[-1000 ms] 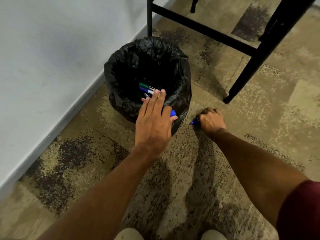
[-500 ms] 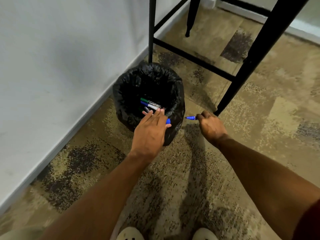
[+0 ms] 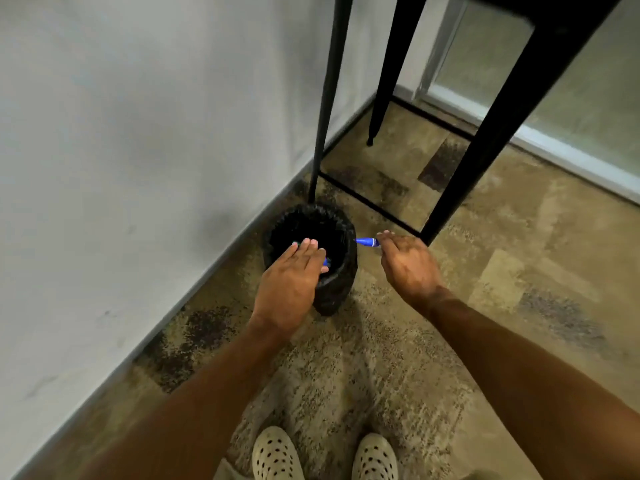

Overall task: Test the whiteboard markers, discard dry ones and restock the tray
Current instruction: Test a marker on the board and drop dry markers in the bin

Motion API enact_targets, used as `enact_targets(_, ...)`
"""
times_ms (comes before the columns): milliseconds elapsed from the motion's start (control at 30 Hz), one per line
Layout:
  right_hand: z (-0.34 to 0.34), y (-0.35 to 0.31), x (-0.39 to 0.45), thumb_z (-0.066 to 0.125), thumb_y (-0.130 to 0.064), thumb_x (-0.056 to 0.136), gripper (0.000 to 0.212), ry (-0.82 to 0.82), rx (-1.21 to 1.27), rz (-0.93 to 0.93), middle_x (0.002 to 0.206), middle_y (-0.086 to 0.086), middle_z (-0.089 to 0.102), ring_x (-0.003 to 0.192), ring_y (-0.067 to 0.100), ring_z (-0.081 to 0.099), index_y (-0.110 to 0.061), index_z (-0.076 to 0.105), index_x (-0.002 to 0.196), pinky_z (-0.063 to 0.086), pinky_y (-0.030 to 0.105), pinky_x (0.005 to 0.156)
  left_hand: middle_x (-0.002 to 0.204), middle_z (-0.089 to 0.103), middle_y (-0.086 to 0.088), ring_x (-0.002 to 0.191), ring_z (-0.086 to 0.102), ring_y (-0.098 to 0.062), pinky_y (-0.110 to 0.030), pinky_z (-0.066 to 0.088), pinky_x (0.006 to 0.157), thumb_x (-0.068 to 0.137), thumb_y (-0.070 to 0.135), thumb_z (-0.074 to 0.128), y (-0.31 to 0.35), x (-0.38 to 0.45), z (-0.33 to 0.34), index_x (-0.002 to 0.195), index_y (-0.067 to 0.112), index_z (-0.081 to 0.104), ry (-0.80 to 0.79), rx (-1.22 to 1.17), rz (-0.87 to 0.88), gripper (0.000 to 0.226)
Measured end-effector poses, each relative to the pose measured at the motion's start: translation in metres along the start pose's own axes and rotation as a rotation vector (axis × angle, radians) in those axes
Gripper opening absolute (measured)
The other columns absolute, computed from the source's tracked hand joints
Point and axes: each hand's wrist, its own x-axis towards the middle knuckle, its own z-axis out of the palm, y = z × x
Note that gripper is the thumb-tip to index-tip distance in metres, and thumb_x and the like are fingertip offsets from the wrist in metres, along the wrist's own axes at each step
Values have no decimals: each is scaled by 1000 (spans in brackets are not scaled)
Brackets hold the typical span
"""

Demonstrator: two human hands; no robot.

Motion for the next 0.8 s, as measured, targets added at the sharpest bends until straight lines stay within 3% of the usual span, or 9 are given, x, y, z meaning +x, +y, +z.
enact_targets(200,-123,-37,17,70,-1,79,42,96,2,-56,112,20,67,101,35,64,1,61,119,52,41,83,115,66,-18,107,63,-27,-36,40,97,61,1,86,-6,25,-108,110,2,67,16,-8,-44,52)
enact_targets(467,-279,-98,36,61,-1,81,41,189,7,-76,114,20,65,112,35,60,-1,60,122,45,47,96,105,70,-16,97,68,-29,-40,54,80,62,1,86,-9,53,-268,100,2,72,168,-51,-135,41)
enact_targets(600,-347,-132,40,71,-6,78,45,218,9,-108,114,17,66,110,34,60,-3,61,121,45,46,96,107,69,-16,99,67,-30,-42,52,83,71,5,81,-18,51,-334,105,2,70,165,-99,-202,36)
enact_targets(800,-411,-181,33,66,-1,80,44,261,9,-161,117,18,64,112,34,59,-3,59,123,43,48,99,110,68,-15,101,66,-29,-43,52,84,73,6,80,-31,28,-401,108,2,69,164,-105,-244,37)
